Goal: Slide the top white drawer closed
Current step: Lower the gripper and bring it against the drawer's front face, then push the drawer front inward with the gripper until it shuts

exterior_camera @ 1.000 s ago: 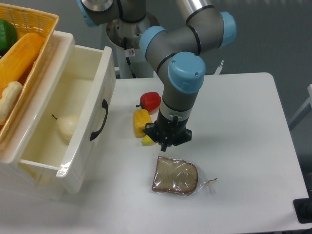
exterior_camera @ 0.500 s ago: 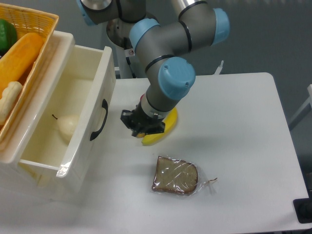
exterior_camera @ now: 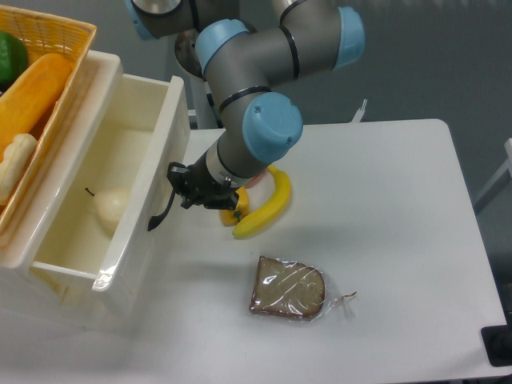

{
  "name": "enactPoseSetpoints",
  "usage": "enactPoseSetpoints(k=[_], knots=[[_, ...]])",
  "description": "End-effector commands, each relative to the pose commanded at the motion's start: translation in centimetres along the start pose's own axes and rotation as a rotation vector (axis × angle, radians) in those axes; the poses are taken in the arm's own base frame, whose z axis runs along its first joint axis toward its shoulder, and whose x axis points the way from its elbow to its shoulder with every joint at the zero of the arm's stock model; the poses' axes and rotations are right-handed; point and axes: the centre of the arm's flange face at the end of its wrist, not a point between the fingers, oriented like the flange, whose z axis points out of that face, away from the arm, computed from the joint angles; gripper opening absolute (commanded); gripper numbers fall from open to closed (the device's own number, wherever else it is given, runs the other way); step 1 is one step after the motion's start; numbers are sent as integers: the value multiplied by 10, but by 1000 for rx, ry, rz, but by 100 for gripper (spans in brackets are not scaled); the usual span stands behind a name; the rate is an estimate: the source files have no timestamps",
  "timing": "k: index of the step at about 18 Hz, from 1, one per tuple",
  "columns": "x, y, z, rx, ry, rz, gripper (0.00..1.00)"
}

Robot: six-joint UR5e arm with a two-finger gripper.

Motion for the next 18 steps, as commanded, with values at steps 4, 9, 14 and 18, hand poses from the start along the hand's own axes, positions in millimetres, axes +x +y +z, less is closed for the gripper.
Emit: enactPoseSetpoints(k=[4, 9, 14, 18], knots=[[17, -7, 7, -9, 3, 16, 0], [37, -12, 13, -19, -2, 45, 0], [62, -21, 29, -43, -3, 62, 0], [69, -22, 39, -60, 3, 70, 0]])
